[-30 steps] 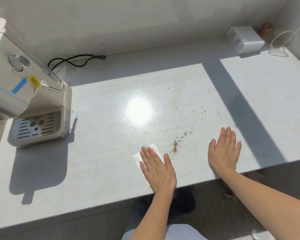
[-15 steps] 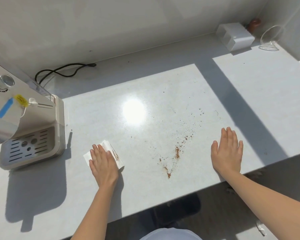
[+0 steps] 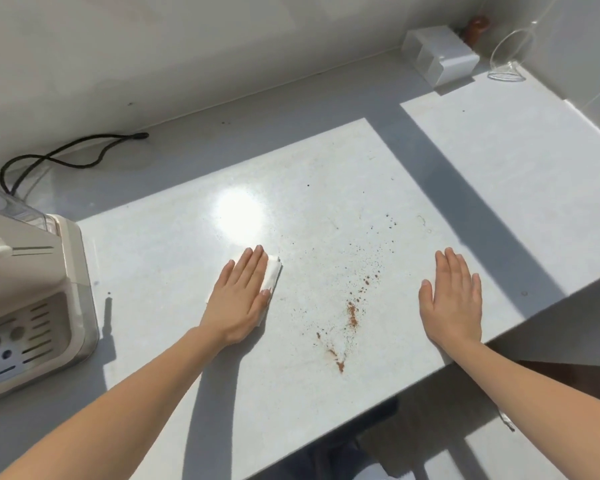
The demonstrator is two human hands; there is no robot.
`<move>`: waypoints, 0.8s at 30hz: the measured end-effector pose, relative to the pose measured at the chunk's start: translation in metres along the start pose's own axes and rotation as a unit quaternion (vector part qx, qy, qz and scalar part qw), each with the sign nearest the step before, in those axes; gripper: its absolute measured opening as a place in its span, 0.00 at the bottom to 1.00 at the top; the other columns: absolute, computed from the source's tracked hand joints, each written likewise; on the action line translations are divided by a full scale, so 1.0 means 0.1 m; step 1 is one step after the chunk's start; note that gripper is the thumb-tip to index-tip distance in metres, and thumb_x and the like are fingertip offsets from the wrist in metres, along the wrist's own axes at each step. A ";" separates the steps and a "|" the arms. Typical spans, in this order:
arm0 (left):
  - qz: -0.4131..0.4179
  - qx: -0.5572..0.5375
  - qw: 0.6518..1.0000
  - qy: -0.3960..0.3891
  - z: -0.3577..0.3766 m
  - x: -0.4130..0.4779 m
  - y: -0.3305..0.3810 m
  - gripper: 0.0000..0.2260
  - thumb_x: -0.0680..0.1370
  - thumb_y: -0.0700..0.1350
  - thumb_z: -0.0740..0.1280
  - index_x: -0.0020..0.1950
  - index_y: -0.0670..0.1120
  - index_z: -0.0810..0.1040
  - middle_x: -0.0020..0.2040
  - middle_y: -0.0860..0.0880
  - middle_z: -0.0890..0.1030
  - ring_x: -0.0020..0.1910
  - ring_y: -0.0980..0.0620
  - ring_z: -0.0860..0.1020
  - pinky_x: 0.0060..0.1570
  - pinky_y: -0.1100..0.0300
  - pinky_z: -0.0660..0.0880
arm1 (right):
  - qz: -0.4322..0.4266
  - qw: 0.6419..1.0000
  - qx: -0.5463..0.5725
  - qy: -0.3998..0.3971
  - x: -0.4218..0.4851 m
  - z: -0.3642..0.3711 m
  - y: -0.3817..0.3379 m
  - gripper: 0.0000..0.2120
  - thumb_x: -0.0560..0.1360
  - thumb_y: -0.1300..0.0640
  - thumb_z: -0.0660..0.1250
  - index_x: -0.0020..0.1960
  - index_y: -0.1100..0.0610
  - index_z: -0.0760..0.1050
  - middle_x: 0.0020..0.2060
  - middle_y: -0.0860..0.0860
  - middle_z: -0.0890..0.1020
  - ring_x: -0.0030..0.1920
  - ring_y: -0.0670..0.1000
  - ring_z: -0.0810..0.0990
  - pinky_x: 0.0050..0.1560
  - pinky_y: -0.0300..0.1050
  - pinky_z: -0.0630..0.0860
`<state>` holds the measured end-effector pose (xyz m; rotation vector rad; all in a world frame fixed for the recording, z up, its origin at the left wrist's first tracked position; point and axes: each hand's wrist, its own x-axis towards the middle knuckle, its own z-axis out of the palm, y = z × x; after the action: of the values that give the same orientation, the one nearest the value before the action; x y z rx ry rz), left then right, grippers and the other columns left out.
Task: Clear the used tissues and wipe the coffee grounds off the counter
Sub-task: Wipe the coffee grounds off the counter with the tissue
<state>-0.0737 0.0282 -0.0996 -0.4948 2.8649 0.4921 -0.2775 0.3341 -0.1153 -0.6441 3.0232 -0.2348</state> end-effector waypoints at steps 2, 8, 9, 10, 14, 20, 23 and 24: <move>0.073 0.008 0.997 -0.018 0.09 -0.07 0.23 0.27 0.79 0.57 0.37 0.77 0.50 0.38 0.77 0.54 0.36 0.75 0.57 0.34 0.74 0.56 0.35 | 0.001 1.000 -0.002 0.001 0.00 0.00 0.00 0.29 0.78 0.48 0.45 0.76 0.59 0.55 0.77 0.54 0.58 0.77 0.52 0.52 0.76 0.56 0.48; 0.211 0.018 0.976 -0.048 0.14 -0.11 0.29 0.25 0.81 0.55 0.41 0.78 0.51 0.41 0.78 0.56 0.39 0.76 0.57 0.37 0.73 0.58 0.34 | 0.008 1.000 0.007 0.003 0.00 0.01 -0.01 0.29 0.77 0.48 0.46 0.76 0.58 0.55 0.77 0.53 0.58 0.77 0.52 0.53 0.76 0.55 0.48; 0.204 0.024 0.978 -0.040 0.10 -0.05 0.19 0.25 0.81 0.55 0.41 0.78 0.51 0.41 0.78 0.56 0.39 0.76 0.57 0.37 0.74 0.58 0.34 | 0.009 1.000 0.010 0.005 0.00 0.01 -0.01 0.29 0.77 0.48 0.46 0.76 0.58 0.55 0.77 0.53 0.58 0.77 0.52 0.53 0.76 0.56 0.48; 0.176 0.028 0.984 -0.025 0.04 0.01 0.05 0.25 0.81 0.55 0.41 0.77 0.51 0.40 0.78 0.55 0.38 0.76 0.57 0.37 0.74 0.58 0.35 | 0.009 1.000 0.013 0.005 0.00 0.01 0.00 0.29 0.77 0.48 0.46 0.76 0.57 0.55 0.77 0.53 0.58 0.77 0.51 0.53 0.76 0.56 0.48; -0.024 -0.004 0.999 0.029 -0.17 0.24 -0.50 0.26 0.82 0.53 0.43 0.77 0.48 0.42 0.78 0.53 0.40 0.76 0.57 0.38 0.75 0.57 0.38 | 0.010 1.000 0.019 0.008 0.00 0.02 -0.01 0.29 0.77 0.48 0.46 0.76 0.57 0.56 0.76 0.53 0.59 0.77 0.52 0.53 0.76 0.56 0.49; 0.007 0.008 1.000 0.003 -0.09 0.07 -0.21 0.27 0.81 0.55 0.40 0.77 0.47 0.40 0.78 0.52 0.37 0.76 0.54 0.37 0.75 0.54 0.37 | 0.012 1.000 0.012 0.005 -0.01 0.01 -0.01 0.29 0.77 0.48 0.46 0.76 0.58 0.56 0.77 0.53 0.59 0.77 0.52 0.53 0.76 0.56 0.49; 0.135 0.033 0.990 -0.023 0.16 -0.37 0.21 0.26 0.82 0.54 0.42 0.78 0.48 0.42 0.79 0.51 0.42 0.77 0.52 0.41 0.74 0.53 0.40 | 0.015 1.000 0.017 0.004 -0.01 0.01 -0.01 0.29 0.77 0.48 0.46 0.76 0.57 0.56 0.77 0.53 0.59 0.77 0.52 0.53 0.76 0.56 0.49; 0.157 0.030 0.987 -0.030 0.22 -0.47 0.30 0.26 0.82 0.54 0.43 0.78 0.48 0.43 0.79 0.51 0.43 0.78 0.52 0.42 0.74 0.53 0.40 | 0.015 1.000 0.017 0.003 -0.01 0.00 -0.01 0.29 0.77 0.48 0.46 0.76 0.57 0.56 0.77 0.53 0.59 0.77 0.52 0.53 0.76 0.56 0.48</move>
<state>-0.0380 0.0765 -0.0997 -0.0160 2.8990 0.4566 -0.2761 0.3331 -0.1155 -0.5976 3.0258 -0.2864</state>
